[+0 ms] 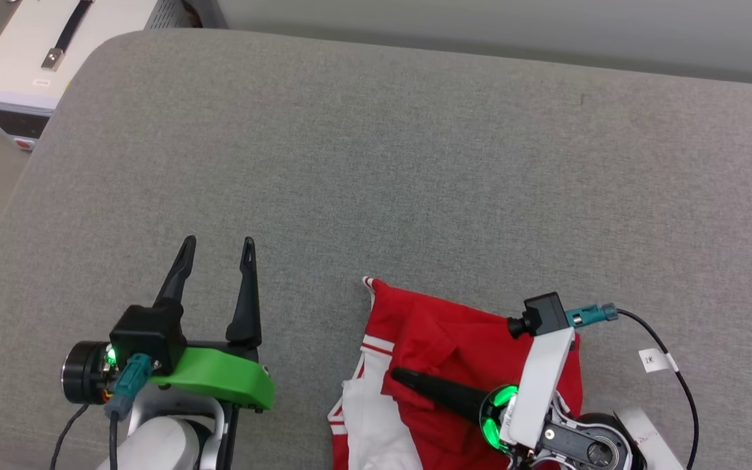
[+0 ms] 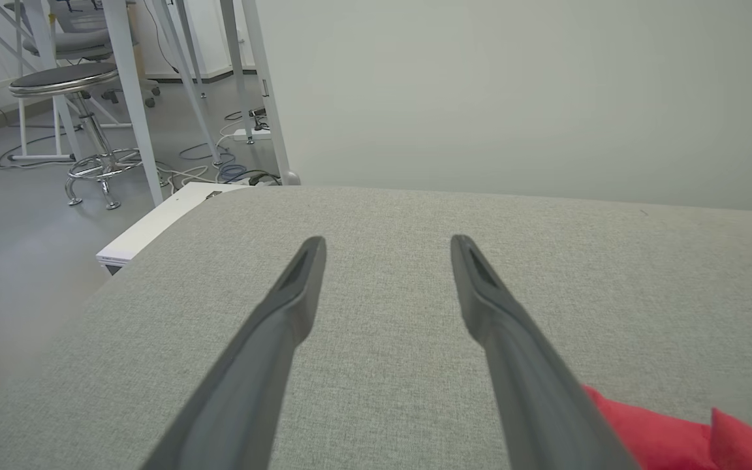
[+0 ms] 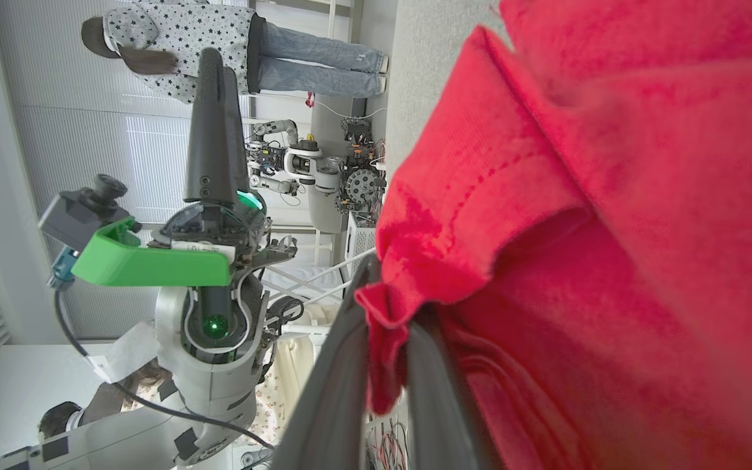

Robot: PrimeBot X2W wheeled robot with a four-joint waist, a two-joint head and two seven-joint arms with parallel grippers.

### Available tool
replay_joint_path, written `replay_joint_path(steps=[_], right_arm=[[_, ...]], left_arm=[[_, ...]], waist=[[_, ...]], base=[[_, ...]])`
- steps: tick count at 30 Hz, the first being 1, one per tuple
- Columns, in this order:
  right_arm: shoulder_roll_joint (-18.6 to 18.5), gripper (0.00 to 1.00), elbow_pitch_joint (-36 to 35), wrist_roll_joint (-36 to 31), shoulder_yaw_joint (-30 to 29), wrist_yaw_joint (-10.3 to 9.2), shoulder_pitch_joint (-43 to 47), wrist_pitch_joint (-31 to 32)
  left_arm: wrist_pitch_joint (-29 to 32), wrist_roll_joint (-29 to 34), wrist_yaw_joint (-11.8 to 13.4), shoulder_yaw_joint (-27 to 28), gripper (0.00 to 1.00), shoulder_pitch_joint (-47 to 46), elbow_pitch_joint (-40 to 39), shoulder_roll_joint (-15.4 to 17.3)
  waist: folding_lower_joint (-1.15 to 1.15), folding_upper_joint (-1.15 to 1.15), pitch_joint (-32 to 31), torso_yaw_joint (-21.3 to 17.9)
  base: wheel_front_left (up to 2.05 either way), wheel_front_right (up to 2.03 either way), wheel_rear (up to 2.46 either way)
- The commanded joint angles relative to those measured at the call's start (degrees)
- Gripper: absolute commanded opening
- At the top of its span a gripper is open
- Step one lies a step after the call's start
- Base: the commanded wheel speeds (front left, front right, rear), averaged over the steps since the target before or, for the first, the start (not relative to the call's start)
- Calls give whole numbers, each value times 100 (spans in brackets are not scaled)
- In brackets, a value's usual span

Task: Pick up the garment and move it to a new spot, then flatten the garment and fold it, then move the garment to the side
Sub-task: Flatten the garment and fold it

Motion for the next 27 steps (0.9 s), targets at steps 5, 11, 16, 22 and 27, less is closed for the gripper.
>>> replay_joint_path(steps=[5,11,16,22,27], right_arm=[[-183,1,116,-67,237,-3,-208,-343],[-377,100,235,-70,478,-3,-242,-684],[-537,100,143,-178,648,-3,-324,-1133],[-774,100,177,-965,589,-3,-375,-2170],[-844,100,473,-1873,94,-3,-280,-2983]], left_arm=[[-76,95,-72,-63,100,-233,121,-167],[-119,97,-101,-70,100,-260,254,-238],[-128,92,-130,-62,100,-271,333,-207],[-120,72,-110,-54,100,-152,371,-129],[-105,8,-85,-30,100,2,383,-64]], waist=[[0,0,342,103],[0,0,330,57],[0,0,161,-24],[0,0,-151,-146],[0,0,-394,-270]], base=[[0,0,0],[0,0,0],[0,0,0],[0,0,0],[0,0,0]])
